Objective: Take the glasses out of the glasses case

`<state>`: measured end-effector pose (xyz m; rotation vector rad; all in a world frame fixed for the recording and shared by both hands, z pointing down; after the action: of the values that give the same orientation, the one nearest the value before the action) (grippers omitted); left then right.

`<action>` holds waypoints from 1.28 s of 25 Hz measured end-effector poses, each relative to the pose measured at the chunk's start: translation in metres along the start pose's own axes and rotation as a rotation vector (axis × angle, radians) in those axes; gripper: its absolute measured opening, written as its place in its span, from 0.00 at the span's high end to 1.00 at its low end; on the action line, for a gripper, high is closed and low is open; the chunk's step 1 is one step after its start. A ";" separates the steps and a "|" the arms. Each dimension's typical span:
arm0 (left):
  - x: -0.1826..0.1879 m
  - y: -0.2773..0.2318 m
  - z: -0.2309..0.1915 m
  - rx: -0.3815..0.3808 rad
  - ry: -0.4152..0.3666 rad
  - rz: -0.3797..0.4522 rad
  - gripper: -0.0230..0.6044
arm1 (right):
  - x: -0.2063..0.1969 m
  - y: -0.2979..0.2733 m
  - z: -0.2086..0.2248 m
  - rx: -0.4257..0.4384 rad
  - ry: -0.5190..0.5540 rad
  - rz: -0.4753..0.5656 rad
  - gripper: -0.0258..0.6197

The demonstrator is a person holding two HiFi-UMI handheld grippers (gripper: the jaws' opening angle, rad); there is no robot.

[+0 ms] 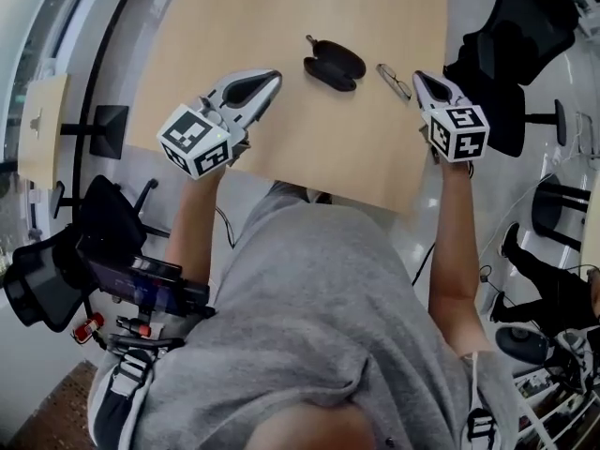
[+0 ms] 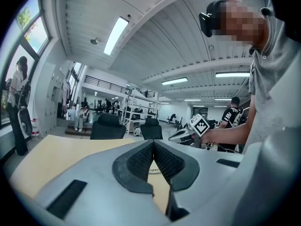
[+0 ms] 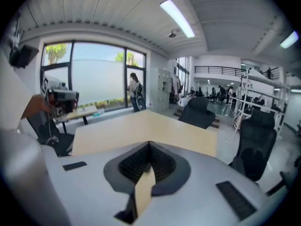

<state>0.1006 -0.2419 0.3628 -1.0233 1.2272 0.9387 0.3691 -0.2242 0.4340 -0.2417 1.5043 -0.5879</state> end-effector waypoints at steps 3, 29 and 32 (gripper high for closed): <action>0.015 0.015 -0.006 0.037 -0.013 0.034 0.96 | 0.045 0.018 -0.037 0.114 -0.063 0.135 0.95; 0.055 0.145 0.065 0.118 -0.109 0.079 0.96 | 0.078 0.131 -0.209 0.328 0.040 0.291 0.95; 0.046 0.167 0.080 0.094 -0.116 0.105 0.96 | 0.064 0.147 -0.235 0.308 0.056 0.307 0.95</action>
<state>-0.0313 -0.1169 0.3043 -0.8259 1.2247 0.9981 0.1691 -0.0854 0.2878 0.2420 1.4455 -0.5722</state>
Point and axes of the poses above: the fingertips, and each gripper's own axes: y backward along the fingers, z to its right, x out of its top, the point moved 1 cm from there along y, backward along the fingers, and after that the axes turned 10 degrees about -y, right-handed, at the moved point
